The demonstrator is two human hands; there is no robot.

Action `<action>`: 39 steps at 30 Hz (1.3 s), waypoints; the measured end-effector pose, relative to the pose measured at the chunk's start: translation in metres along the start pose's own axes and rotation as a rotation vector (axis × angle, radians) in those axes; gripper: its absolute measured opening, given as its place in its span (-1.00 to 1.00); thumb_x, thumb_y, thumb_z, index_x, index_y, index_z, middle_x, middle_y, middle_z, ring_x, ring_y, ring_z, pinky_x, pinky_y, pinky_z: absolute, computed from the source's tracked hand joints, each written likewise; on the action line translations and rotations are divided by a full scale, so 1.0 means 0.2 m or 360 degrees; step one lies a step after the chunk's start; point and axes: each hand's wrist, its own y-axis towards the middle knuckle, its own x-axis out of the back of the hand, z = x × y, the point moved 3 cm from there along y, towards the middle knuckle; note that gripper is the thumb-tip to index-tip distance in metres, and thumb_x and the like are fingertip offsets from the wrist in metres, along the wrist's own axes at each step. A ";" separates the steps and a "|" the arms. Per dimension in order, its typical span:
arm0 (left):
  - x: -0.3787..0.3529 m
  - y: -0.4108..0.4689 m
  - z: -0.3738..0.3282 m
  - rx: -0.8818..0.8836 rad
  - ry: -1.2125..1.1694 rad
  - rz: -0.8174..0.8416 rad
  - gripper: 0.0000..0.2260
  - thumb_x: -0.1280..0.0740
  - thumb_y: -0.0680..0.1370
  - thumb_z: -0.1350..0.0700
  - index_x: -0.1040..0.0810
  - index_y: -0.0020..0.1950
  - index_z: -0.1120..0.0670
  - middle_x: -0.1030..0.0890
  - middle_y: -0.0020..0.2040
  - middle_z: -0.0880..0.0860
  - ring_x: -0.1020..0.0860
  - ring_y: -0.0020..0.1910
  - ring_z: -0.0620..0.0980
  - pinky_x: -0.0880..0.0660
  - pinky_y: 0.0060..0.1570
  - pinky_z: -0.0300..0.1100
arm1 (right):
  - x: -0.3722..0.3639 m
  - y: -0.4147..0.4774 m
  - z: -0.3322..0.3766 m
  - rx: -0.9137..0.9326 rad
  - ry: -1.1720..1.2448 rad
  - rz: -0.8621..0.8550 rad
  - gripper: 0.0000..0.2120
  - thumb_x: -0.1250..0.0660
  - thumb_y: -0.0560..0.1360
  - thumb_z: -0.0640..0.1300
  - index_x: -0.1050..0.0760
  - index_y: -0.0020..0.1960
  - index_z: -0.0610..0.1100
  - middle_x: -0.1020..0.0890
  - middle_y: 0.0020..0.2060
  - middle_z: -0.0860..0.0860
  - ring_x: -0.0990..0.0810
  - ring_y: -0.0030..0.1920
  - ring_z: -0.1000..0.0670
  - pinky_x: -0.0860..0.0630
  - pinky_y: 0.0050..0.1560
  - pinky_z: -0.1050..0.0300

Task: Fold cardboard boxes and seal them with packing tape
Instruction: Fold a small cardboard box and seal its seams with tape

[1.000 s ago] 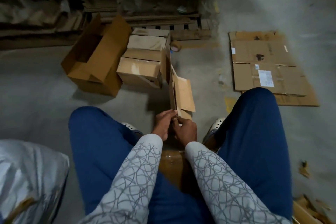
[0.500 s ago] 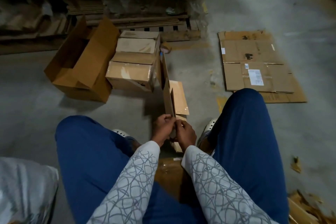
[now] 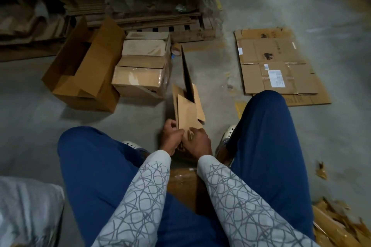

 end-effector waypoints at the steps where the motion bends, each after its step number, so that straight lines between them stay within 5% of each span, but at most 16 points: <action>1: 0.01 0.00 -0.02 -0.0026 0.0002 0.0001 -0.76 -0.35 0.53 0.28 -0.50 0.18 0.11 -0.63 -0.04 0.05 -0.56 -0.18 -0.05 -0.42 -0.39 -0.23 | 0.02 0.00 0.00 -0.0030 0.0020 -0.0003 -0.41 -0.34 0.55 0.17 -0.43 0.46 -0.13 -0.50 0.34 -0.20 -0.52 0.30 -0.25 -0.43 0.29 0.01; 7: 0.01 0.02 -0.06 -0.0198 0.0171 0.0121 -0.76 -0.43 0.47 0.24 -0.57 0.09 0.00 -0.68 -0.03 0.06 -0.66 -0.07 0.03 -0.65 -0.07 -0.07 | 0.11 0.02 0.03 -0.0053 -0.0002 0.0127 -0.31 -0.45 0.42 0.14 -0.38 0.46 -0.09 -0.50 0.33 -0.17 -0.53 0.27 -0.25 -0.53 0.23 -0.08; 11: -0.03 0.00 -0.03 -0.0215 0.0321 0.0107 -0.68 -0.44 0.43 0.26 -0.59 0.13 0.00 -0.67 -0.11 0.08 -0.66 -0.11 0.07 -0.64 -0.11 -0.08 | 0.11 0.02 -0.01 -0.0162 0.0059 0.0145 -0.27 -0.44 0.41 0.12 -0.29 0.50 -0.04 -0.53 0.30 -0.15 -0.58 0.19 -0.25 -0.63 0.07 -0.21; 14: -0.06 0.01 -0.01 -0.0193 0.0318 0.0092 -0.59 -0.43 0.40 0.32 -0.56 0.17 -0.03 -0.66 -0.11 0.10 -0.65 -0.11 0.09 -0.65 -0.07 -0.05 | 0.09 0.01 -0.05 -0.0337 0.0195 0.0030 -0.29 -0.44 0.41 0.15 -0.28 0.44 -0.11 -0.53 0.28 -0.17 -0.56 0.22 -0.27 -0.57 0.16 -0.14; 18: -0.07 -0.01 0.00 -0.0207 0.0660 0.0056 -0.51 -0.45 0.46 0.26 -0.43 0.32 -0.03 -0.62 0.13 0.14 -0.62 0.06 0.17 -0.63 0.07 0.03 | 0.08 0.03 -0.13 -0.0633 0.0452 -0.0068 -0.40 -0.39 0.47 0.04 -0.25 0.39 -0.14 -0.55 0.26 -0.23 -0.58 0.17 -0.34 -0.60 0.14 -0.23; 22: -0.09 0.00 0.04 -0.0193 0.1033 0.0208 -0.47 -0.46 0.50 0.08 -0.34 0.42 0.07 -0.57 0.22 0.16 -0.58 0.17 0.23 -0.54 0.09 0.03 | 0.08 0.02 -0.13 -0.0566 0.0330 -0.0040 -0.53 -0.33 0.56 -0.09 -0.32 0.40 -0.22 -0.55 0.29 -0.26 -0.55 0.26 -0.29 -0.49 0.21 -0.05; 27: -0.09 0.02 0.09 -0.0057 0.0791 0.0203 -0.68 -0.30 0.62 -0.06 -0.60 0.24 0.12 -0.67 0.11 0.16 -0.63 0.02 0.21 -0.56 0.08 -0.02 | 0.04 0.03 -0.12 -0.0589 0.0533 -0.0042 -0.49 -0.35 0.51 0.06 -0.39 0.35 -0.17 -0.59 0.24 -0.23 -0.60 0.18 -0.29 -0.56 0.20 -0.08; 31: -0.04 0.02 0.02 -0.0124 0.0563 -0.0069 -0.72 -0.30 0.65 0.01 -0.63 0.16 0.19 -0.65 0.04 0.17 -0.63 0.03 0.22 -0.56 -0.03 -0.05 | 0.03 0.04 -0.14 -0.0747 0.0795 -0.0242 -0.52 -0.30 0.57 -0.11 -0.32 0.46 -0.17 -0.54 0.31 -0.23 -0.54 0.28 -0.28 -0.49 0.29 -0.06; 33: 0.00 0.02 -0.02 -0.0056 0.0319 -0.0186 -0.73 -0.30 0.66 0.04 -0.60 0.21 0.21 -0.60 0.01 0.12 -0.62 0.01 0.16 -0.55 -0.22 -0.13 | 0.03 0.04 -0.16 -0.0881 0.1009 -0.0360 -0.47 -0.29 0.58 -0.17 -0.25 0.51 -0.19 -0.51 0.36 -0.23 -0.52 0.30 -0.28 -0.49 0.28 -0.05; 36: 0.05 0.04 -0.05 0.0158 -0.0203 -0.0265 -0.65 -0.30 0.67 0.04 -0.47 0.41 0.17 -0.58 0.23 0.16 -0.61 0.13 0.20 -0.61 -0.38 -0.12 | 0.07 0.01 -0.14 -0.1022 0.1380 -0.0462 -0.40 -0.27 0.59 -0.27 -0.14 0.57 -0.15 -0.38 0.46 -0.18 -0.43 0.40 -0.25 -0.43 0.31 -0.03; 39: 0.08 0.08 -0.04 0.0322 -0.0536 -0.0364 -0.60 -0.29 0.67 0.04 -0.40 0.48 0.12 -0.52 0.34 0.20 -0.57 0.24 0.27 -0.65 -0.37 -0.06 | 0.04 0.05 -0.15 -0.1024 0.1781 -0.0357 -0.40 -0.30 0.52 -0.28 -0.23 0.50 -0.03 -0.54 0.26 -0.16 -0.62 0.15 -0.23 -0.63 0.13 -0.19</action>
